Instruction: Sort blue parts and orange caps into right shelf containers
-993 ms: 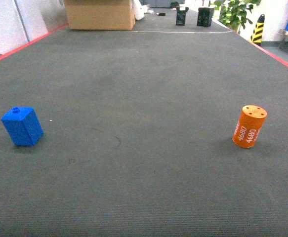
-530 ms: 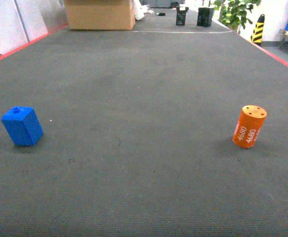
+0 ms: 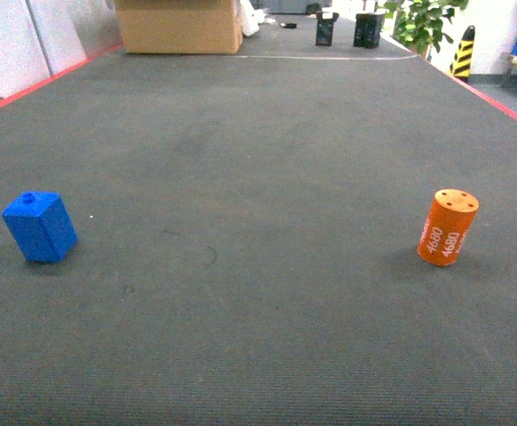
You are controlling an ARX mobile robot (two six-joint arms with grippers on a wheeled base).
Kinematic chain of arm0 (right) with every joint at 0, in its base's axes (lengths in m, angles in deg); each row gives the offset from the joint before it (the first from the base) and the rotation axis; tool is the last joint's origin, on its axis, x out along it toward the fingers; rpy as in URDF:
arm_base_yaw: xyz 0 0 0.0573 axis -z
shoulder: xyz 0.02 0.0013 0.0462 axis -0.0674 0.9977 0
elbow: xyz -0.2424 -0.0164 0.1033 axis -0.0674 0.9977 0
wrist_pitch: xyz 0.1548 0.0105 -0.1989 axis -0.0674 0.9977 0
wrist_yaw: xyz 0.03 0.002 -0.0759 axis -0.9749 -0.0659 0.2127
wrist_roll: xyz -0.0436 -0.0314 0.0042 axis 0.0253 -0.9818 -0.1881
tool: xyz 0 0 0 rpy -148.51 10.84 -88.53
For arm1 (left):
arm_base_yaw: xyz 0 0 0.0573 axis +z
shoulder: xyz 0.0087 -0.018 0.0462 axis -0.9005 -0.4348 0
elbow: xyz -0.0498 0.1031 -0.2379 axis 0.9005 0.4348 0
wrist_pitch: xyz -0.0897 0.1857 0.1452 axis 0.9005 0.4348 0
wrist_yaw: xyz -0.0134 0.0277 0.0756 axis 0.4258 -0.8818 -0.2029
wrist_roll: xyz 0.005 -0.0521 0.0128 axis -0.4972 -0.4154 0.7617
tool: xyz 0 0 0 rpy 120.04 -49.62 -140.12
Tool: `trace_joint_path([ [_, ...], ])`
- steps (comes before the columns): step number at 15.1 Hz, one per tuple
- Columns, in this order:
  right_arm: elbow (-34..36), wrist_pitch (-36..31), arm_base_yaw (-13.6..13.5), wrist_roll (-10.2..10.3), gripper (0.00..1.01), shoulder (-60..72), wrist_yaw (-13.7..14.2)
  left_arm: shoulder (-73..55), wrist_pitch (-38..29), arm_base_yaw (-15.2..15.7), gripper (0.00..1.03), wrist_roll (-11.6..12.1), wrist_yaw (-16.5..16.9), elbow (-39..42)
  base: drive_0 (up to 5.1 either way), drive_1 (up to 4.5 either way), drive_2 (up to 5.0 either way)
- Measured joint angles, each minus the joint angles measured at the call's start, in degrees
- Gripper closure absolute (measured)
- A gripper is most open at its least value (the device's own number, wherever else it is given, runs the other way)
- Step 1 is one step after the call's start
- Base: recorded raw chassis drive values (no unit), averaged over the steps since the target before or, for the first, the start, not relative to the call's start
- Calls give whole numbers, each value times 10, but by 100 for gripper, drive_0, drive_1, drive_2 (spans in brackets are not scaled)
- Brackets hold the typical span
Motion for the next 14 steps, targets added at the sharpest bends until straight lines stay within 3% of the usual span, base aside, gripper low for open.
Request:
trace_joint_path([
  [14,0,0,0,0,3,0,0,0,0,0,5,0,0,0,0,0,0],
])
